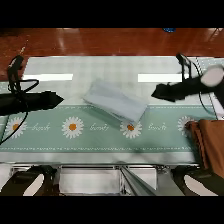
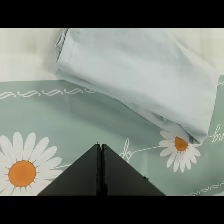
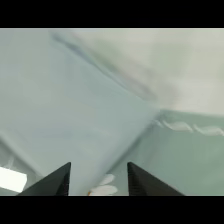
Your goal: Fold the shirts.
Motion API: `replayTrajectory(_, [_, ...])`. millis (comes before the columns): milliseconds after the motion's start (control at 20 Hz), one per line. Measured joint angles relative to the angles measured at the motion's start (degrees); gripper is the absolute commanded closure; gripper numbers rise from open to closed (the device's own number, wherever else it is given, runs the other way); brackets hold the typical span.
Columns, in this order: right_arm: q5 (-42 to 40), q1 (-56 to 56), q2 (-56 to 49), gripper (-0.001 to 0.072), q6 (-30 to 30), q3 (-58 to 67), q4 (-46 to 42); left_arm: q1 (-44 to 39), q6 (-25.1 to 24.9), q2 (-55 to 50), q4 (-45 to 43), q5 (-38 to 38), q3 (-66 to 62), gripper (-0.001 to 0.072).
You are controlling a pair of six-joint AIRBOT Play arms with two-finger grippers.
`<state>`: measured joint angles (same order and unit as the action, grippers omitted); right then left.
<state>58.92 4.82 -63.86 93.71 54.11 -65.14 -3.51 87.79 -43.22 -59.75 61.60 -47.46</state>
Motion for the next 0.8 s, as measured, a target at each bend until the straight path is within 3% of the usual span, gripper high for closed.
replayTrajectory(150, [-12.3,-1.3,3.9,0.0305,2.0,-15.9,8.2,-1.0,-0.1,-0.1,0.2,-0.2,0.1,0.0692])
replayTrajectory(300, [-16.3,-1.8,-0.5,0.0305,-5.0,-21.4,19.9,-2.0,-0.1,-0.2,0.2,-0.2,0.2,0.0692])
replayTrajectory(500, [-15.8,-1.0,-10.3,0.0310,-14.8,-19.6,32.8,-2.5,-0.1,-0.5,0.0,-1.7,0.3,0.0692])
replayTrajectory(550, [-15.1,-0.1,-12.7,0.0359,-16.2,-18.2,34.8,-2.6,-0.1,-0.7,-0.2,-2.1,0.3,0.0692])
replayTrajectory(650, [-13.2,2.5,-17.4,0.0663,-18.4,-14.3,36.5,-2.6,0.0,-1.2,-0.2,-2.9,0.3,0.0692])
replayTrajectory(800, [-10.1,5.6,-21.6,0.0691,-21.8,-5.2,38.2,-2.7,0.0,-2.2,-0.3,-3.3,0.3,0.0692])
